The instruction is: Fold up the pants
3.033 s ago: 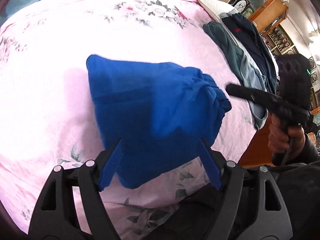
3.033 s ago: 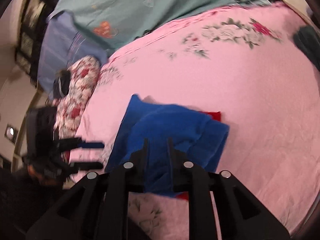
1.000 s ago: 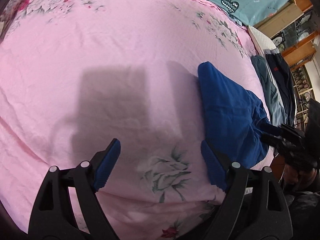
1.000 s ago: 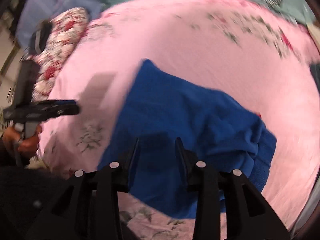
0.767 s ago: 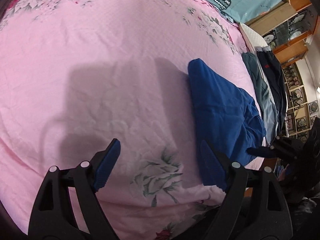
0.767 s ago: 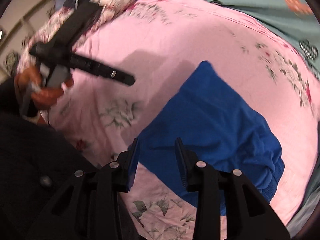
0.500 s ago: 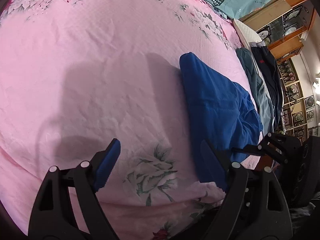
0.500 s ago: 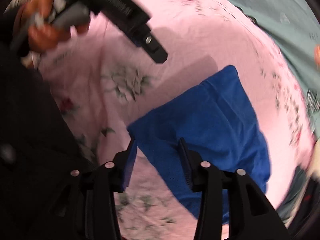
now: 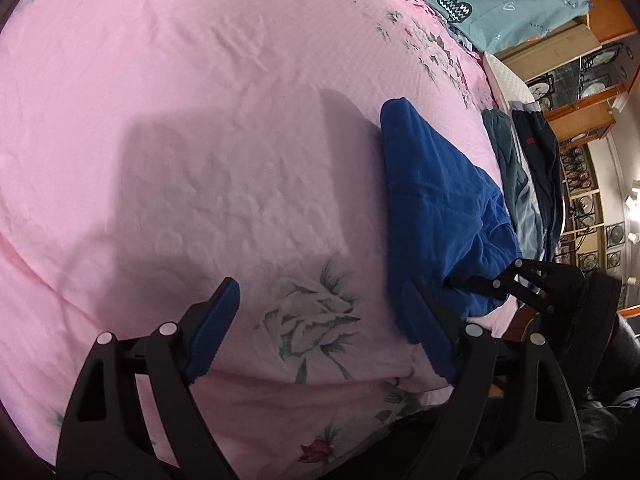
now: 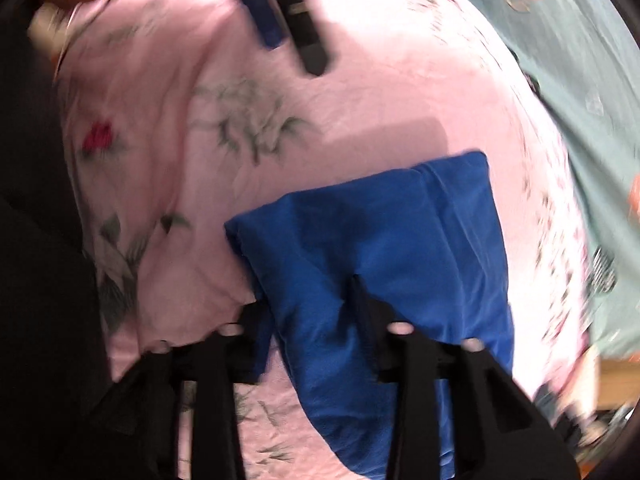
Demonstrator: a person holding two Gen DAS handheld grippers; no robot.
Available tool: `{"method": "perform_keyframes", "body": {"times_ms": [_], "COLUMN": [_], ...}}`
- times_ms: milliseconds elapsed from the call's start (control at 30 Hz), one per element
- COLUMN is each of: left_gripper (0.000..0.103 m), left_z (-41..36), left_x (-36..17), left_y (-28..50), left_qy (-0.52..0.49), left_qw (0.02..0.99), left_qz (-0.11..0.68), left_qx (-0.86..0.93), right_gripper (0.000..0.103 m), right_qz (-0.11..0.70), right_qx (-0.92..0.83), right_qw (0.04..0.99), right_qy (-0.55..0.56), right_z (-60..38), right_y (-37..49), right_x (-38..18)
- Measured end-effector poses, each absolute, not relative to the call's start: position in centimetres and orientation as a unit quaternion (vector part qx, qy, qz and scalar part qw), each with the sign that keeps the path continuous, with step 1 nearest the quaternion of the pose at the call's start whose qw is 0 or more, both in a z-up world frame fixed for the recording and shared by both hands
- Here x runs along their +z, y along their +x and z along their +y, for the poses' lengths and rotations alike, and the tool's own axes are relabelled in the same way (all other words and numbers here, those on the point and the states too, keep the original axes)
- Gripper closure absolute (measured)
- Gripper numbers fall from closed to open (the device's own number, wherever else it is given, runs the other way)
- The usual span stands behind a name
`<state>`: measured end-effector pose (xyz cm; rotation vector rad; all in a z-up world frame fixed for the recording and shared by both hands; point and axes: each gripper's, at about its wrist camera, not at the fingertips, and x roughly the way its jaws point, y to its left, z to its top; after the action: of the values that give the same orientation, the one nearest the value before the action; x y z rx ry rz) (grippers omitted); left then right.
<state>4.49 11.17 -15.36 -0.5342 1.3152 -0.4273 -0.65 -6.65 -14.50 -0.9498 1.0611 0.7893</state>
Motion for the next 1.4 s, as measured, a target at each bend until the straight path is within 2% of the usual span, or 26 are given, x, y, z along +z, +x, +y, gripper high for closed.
{"method": "perform_keyframes", "body": {"times_ms": [167, 367, 667, 733, 800, 867, 933, 967, 1033, 1100, 1267, 1400], "left_gripper": [0.016, 0.012, 0.014, 0.018, 0.025, 0.037, 0.042, 0.046, 0.051, 0.053, 0.054, 0.054], "left_z": [10.1, 6.3, 0.5, -0.5, -1.2, -1.5, -1.8, -1.9, -2.2, -2.4, -2.9, -2.4], "left_x": [-15.3, -16.0, -18.3, -18.4, -18.3, -18.1, -17.9, -17.7, -17.5, -17.7, -18.0, -18.4], "left_y": [4.6, 5.1, 6.1, 6.1, 6.1, 6.2, 6.2, 6.2, 6.3, 6.4, 6.4, 6.2], "left_qy": [-0.29, -0.376, -0.427, -0.432, -0.437, -0.44, -0.431, -0.428, -0.409, -0.402, -0.402, -0.406], "left_qw": [0.714, 0.643, 0.574, 0.568, 0.565, 0.565, 0.571, 0.574, 0.583, 0.586, 0.591, 0.59], "left_qz": [0.602, 0.617, 0.652, 0.654, 0.654, 0.653, 0.656, 0.658, 0.669, 0.674, 0.678, 0.681], "left_qx": [-0.209, -0.257, -0.252, -0.251, -0.25, -0.248, -0.238, -0.233, -0.214, -0.201, -0.171, -0.153], "right_gripper": [0.089, 0.089, 0.089, 0.089, 0.09, 0.09, 0.089, 0.087, 0.076, 0.054, 0.049, 0.049], "right_qz": [0.512, 0.489, 0.455, 0.45, 0.45, 0.451, 0.462, 0.466, 0.457, 0.44, 0.467, 0.509], "right_qx": [0.368, 0.396, 0.431, 0.438, 0.44, 0.444, 0.453, 0.457, 0.449, 0.423, 0.289, 0.28], "right_qw": [0.714, 0.723, 0.73, 0.733, 0.735, 0.736, 0.729, 0.726, 0.74, 0.772, 0.835, 0.814], "right_qy": [-0.304, -0.284, -0.27, -0.26, -0.253, -0.238, -0.224, -0.219, -0.205, -0.176, -0.043, 0.011], "right_z": [-9.6, -11.8, -13.8, -14.2, -14.5, -15.2, -15.9, -16.1, -17.9, -20.5, -28.6, -31.0], "right_y": [2.1, 2.5, 0.8, 0.2, 0.4, 0.5, 0.6, 0.7, 1.1, 2.1, 8.2, 11.1], "right_x": [-12.1, -9.9, -9.2, -9.3, -9.5, -9.7, -9.4, -9.3, -8.1, -6.5, -6.4, -9.1]}}
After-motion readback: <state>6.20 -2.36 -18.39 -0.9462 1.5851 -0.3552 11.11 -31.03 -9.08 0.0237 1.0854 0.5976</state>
